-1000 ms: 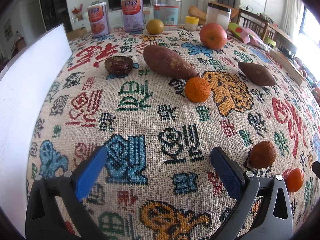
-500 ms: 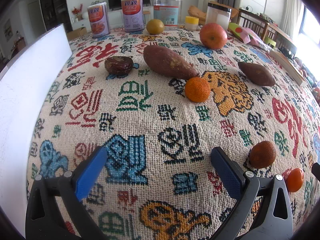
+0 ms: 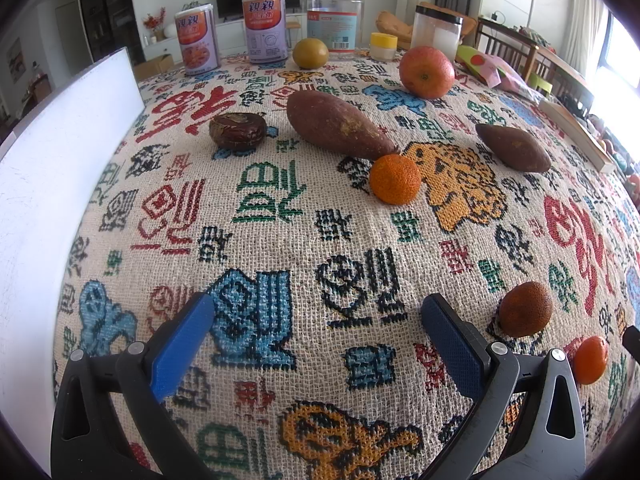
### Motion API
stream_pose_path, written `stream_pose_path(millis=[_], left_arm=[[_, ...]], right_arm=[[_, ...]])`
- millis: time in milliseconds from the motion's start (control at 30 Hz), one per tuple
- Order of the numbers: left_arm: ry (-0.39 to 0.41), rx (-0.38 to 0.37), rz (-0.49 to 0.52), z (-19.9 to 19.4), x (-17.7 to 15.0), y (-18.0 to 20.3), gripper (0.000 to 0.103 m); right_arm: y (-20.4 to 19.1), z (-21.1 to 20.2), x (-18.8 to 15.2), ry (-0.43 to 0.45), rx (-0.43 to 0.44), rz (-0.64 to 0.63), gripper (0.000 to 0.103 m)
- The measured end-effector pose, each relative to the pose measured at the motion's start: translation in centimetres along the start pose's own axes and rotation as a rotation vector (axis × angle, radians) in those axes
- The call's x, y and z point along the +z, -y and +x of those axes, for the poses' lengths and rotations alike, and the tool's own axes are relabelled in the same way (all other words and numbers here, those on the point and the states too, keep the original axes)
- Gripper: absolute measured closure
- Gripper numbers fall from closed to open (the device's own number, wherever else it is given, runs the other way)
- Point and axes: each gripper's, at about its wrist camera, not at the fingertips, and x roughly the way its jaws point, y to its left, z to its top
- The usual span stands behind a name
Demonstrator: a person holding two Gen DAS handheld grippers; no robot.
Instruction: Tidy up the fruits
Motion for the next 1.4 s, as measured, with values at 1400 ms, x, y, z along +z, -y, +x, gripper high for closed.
stream_pose_path(millis=[1400], left_arm=[[0.0, 0.0, 0.0, 0.01, -0.01, 0.01, 0.0]], right_arm=[[0.84, -0.2, 0.07, 0.004, 0.05, 0.04, 0.0]])
